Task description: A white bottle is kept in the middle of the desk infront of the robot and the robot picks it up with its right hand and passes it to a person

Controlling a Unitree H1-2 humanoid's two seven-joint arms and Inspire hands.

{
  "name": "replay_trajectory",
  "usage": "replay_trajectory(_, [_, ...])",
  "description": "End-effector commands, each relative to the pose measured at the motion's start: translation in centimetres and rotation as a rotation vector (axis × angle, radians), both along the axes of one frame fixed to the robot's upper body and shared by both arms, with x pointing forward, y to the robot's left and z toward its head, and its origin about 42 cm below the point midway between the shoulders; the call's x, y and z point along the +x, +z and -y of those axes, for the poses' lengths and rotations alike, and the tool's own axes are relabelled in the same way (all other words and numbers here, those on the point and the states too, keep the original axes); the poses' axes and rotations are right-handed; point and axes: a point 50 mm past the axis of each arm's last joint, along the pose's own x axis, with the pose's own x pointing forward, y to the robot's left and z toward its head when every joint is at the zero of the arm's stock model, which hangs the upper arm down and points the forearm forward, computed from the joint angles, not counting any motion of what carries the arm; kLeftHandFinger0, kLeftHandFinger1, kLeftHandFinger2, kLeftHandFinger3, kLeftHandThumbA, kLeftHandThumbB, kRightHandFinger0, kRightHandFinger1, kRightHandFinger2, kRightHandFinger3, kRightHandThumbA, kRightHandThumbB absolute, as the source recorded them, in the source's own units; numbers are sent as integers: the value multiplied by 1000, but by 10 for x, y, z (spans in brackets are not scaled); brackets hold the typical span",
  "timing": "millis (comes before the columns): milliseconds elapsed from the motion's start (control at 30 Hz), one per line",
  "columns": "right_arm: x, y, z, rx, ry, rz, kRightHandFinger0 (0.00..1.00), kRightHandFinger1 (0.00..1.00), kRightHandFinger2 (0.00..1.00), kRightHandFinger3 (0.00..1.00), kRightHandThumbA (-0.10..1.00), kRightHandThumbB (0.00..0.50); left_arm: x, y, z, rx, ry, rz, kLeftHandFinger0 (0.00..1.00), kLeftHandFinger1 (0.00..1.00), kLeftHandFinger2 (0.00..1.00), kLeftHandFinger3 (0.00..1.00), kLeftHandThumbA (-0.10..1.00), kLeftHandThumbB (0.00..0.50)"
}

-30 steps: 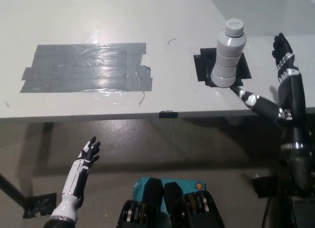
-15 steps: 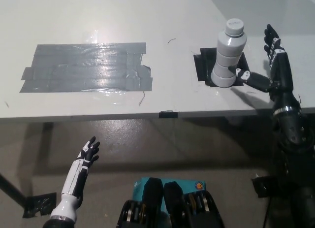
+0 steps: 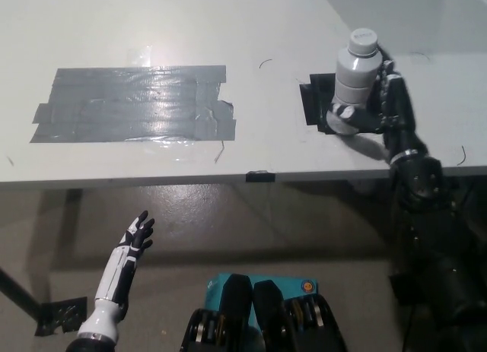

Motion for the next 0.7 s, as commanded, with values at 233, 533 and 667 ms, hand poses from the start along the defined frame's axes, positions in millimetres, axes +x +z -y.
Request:
replay_trajectory(233, [38,12,5,660,15,-229,1000,1000,1000,1000,957,453,4,16,3,13,-27,78,1000,1000,1000,1000,1000,118])
replay_trajectory(533, [58,48,20,1007,-208,-322,2,11,217,658,-93,292,15,24,4,-6,-24,104,1000,1000,1000,1000,1000,138])
replay_trajectory(667, [64,68,16,991,-175,-265,0,2,215,454,-100,215,17,26,3,5,-33,109,1000,1000,1000,1000,1000,128])
